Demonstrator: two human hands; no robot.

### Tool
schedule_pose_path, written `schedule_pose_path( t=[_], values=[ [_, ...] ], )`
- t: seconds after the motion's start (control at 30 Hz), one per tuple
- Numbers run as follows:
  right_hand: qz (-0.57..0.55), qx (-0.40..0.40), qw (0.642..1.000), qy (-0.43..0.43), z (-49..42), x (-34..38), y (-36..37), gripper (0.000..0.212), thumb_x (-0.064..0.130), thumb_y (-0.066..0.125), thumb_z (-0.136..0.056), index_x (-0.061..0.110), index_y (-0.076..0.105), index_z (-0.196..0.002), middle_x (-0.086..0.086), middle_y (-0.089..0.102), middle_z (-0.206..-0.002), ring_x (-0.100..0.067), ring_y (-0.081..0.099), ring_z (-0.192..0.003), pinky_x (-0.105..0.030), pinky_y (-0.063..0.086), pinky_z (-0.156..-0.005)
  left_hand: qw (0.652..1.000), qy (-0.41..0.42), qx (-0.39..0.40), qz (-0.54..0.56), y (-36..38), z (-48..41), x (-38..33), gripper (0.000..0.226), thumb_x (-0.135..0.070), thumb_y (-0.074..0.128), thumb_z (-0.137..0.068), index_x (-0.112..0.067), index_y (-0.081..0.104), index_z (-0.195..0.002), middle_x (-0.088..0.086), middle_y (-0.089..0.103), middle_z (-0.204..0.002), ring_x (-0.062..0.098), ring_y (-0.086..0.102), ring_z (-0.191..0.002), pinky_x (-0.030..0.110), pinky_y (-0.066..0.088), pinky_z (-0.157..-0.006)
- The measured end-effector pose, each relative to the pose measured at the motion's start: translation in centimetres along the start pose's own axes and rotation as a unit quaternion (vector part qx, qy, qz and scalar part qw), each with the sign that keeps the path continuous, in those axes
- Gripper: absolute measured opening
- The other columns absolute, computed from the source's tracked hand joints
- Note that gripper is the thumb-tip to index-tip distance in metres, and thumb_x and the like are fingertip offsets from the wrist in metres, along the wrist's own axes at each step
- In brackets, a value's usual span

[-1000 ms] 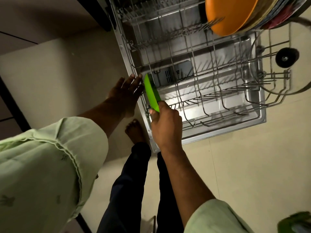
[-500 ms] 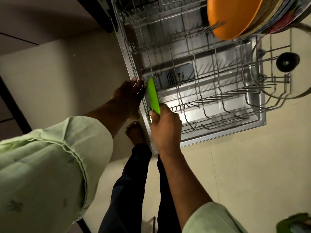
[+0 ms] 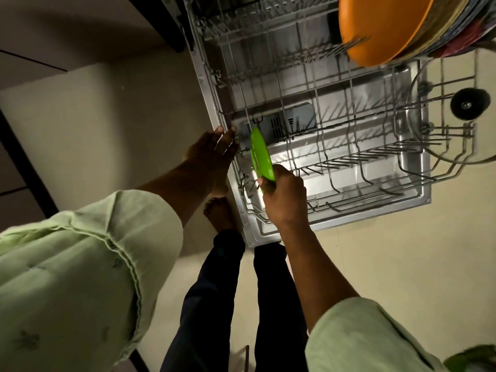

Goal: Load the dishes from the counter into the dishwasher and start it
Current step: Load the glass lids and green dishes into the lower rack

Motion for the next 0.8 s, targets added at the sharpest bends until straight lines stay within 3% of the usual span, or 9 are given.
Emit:
schedule_pose_path(
  t=[0.23,0.43,0.63,0.8],
  values=[
    [0.009,-0.002,1.000,0.003,0.0,0.1,0.4,0.021,0.026,0.060,-0.096,0.008,0.063,-0.107,-0.015,0.070,-0.097,-0.034,0.065,-0.093,-0.030,0.045,-0.071,1.000,-0.009,0.000,0.007,-0.2,0.1,-0.1,0.110,-0.061,0.058,-0.089,-0.014,-0.015,-0.156,0.014,-0.026,-0.161,0.033,-0.013,-0.151,0.044,-0.003,-0.124],
    [-0.023,0.009,1.000,0.015,-0.1,-0.1,0.2,0.026,0.028,0.066,-0.092,0.010,0.064,-0.111,-0.010,0.070,-0.102,-0.029,0.064,-0.095,-0.022,0.033,-0.067,0.999,-0.023,-0.043,0.022,-0.6,0.8,-0.1,0.098,-0.048,0.056,-0.093,-0.012,-0.009,-0.158,0.016,-0.020,-0.162,0.035,-0.010,-0.151,0.047,-0.002,-0.123],
    [-0.042,0.006,0.999,0.002,0.9,-0.5,0.3,0.056,0.037,0.069,-0.089,0.012,0.052,-0.135,-0.008,0.067,-0.117,-0.028,0.063,-0.106,-0.027,0.044,-0.079,0.981,-0.079,-0.069,0.164,-0.2,3.2,-0.9,0.086,-0.038,0.047,-0.098,-0.019,-0.011,-0.157,0.010,-0.026,-0.162,0.032,-0.012,-0.152,0.050,-0.004,-0.122],
    [0.048,-0.005,0.998,-0.042,3.7,0.5,-0.4,0.066,0.041,0.055,-0.097,0.009,0.032,-0.149,-0.013,0.051,-0.140,-0.030,0.049,-0.127,-0.035,0.042,-0.096,0.957,-0.105,-0.094,0.253,0.0,6.5,-1.8,0.082,-0.038,0.044,-0.101,-0.021,-0.013,-0.157,0.007,-0.027,-0.161,0.029,-0.015,-0.151,0.049,-0.006,-0.122]
  ],
)
Point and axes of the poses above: each hand's wrist, its own z-axis away from the middle knuckle, its own y-axis out of the palm, x = y × z, the point moved 8 cm from there along -z, towards the middle knuckle
